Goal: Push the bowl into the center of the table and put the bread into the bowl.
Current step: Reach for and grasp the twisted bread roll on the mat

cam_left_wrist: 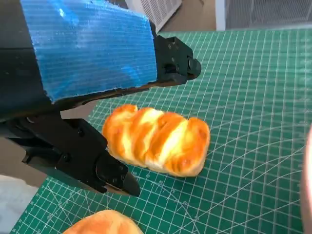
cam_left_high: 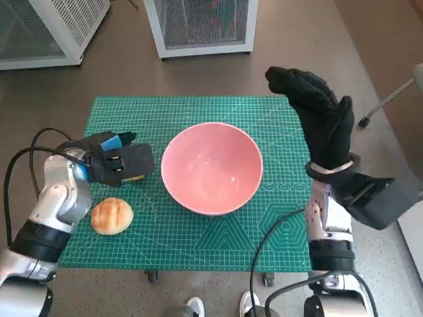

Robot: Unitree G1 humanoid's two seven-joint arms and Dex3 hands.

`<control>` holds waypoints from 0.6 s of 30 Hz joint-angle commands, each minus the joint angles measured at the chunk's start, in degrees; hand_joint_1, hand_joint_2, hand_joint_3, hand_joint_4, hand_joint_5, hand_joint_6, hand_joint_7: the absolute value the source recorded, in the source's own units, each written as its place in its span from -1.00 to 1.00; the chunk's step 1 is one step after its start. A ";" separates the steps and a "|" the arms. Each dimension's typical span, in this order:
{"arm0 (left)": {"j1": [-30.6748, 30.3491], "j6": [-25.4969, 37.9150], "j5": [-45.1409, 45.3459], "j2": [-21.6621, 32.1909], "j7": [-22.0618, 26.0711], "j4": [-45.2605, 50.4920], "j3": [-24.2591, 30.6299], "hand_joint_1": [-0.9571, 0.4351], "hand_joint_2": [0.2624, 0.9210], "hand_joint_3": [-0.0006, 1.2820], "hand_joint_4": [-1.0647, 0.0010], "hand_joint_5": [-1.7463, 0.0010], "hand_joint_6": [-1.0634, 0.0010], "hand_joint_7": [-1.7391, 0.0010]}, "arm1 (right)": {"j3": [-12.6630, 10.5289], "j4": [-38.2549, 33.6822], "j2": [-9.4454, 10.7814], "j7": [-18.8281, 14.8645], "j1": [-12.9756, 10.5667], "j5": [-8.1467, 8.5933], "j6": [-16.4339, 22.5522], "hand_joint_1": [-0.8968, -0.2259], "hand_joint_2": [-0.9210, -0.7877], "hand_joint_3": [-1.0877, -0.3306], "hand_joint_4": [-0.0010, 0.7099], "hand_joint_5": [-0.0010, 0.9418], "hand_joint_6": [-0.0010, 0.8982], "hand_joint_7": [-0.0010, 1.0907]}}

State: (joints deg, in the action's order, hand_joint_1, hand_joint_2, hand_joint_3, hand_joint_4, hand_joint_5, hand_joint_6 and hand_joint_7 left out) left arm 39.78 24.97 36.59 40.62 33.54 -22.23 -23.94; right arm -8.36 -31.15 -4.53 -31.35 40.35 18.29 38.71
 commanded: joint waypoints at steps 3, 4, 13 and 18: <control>2.78 -2.06 1.62 -1.82 -2.32 -6.20 -0.66 0.37 0.44 -0.97 0.79 0.98 0.44 0.96 | 0.14 0.27 -0.35 -0.41 -1.43 0.44 -1.04 -0.32 -1.00 -0.33 -0.37 -1.00 -0.42 -0.81; 3.02 -2.39 1.80 -2.15 -2.78 -7.14 -0.78 0.37 0.44 -0.97 0.79 0.98 0.43 0.96 | 0.16 0.37 -0.32 -0.37 -1.45 0.42 -1.09 -0.32 -1.00 -0.33 -0.37 -1.00 -0.42 -0.81; 3.98 -6.86 2.52 -4.45 -8.25 -14.46 -1.38 0.39 0.56 -0.94 0.48 0.97 0.22 0.95 | 0.28 1.19 -0.20 -0.37 -1.78 0.53 -1.48 -0.33 -1.00 -0.32 -0.37 -1.00 -0.42 -0.80; 4.81 -10.05 3.53 -5.34 -12.13 -19.51 -2.46 0.41 0.67 -0.92 0.13 0.94 0.07 0.95 | 0.25 1.72 -0.21 -0.54 -1.96 0.83 -1.83 -0.33 -1.00 -0.32 -0.37 -1.00 -0.43 -0.79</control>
State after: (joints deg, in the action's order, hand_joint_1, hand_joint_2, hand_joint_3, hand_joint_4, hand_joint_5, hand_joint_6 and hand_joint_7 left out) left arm 43.10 16.73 38.57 35.80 23.61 -38.91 -25.54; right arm -8.25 -29.69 -4.52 -31.35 39.70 18.39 37.82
